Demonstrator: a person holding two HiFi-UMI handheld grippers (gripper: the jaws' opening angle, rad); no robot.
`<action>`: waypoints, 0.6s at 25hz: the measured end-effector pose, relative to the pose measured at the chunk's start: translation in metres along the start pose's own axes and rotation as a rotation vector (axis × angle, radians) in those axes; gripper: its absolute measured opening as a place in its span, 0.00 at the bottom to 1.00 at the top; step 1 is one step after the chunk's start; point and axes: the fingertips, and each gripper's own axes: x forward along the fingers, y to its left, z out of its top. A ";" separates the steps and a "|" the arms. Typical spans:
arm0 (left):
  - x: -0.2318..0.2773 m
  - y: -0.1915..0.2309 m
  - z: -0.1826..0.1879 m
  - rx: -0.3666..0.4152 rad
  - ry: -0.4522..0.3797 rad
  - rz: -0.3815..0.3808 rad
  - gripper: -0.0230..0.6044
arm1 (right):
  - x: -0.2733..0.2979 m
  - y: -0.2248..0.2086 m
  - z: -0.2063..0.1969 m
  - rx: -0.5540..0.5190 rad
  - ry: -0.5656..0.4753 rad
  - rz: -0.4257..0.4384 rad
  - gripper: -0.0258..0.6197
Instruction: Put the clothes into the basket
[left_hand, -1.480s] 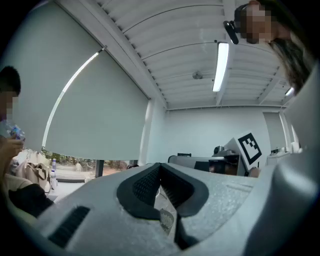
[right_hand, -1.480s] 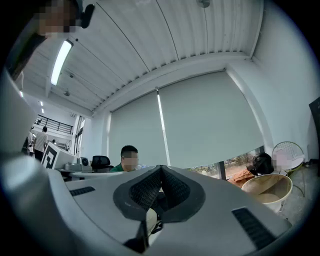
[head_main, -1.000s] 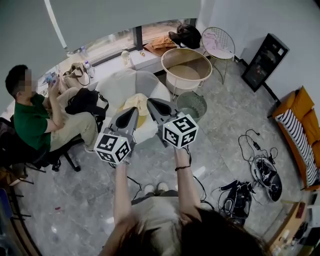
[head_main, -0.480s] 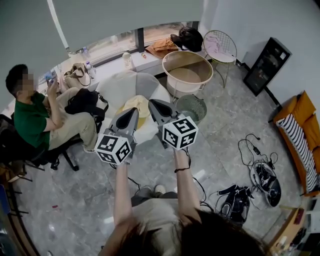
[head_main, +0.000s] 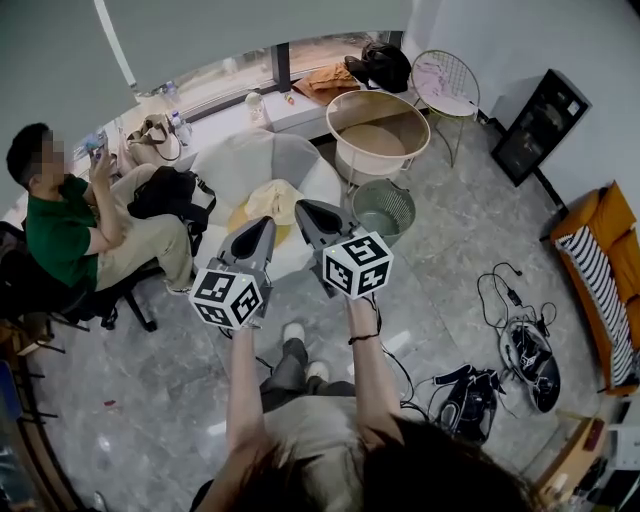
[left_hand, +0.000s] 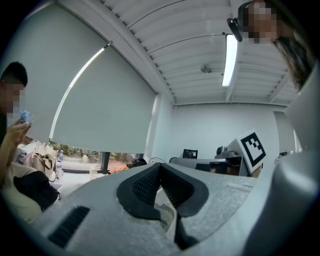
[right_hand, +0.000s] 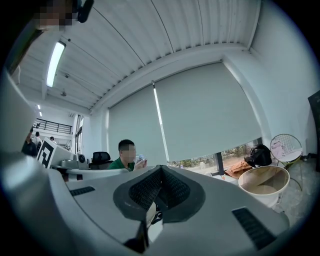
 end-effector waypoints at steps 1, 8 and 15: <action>0.001 0.000 -0.002 0.002 0.006 -0.001 0.05 | 0.001 -0.002 -0.001 0.005 0.000 -0.001 0.05; 0.025 0.024 -0.008 -0.011 0.016 -0.003 0.05 | 0.025 -0.024 -0.004 0.013 0.007 -0.007 0.05; 0.059 0.059 -0.016 -0.018 0.044 -0.019 0.05 | 0.062 -0.052 -0.012 0.031 0.025 -0.030 0.05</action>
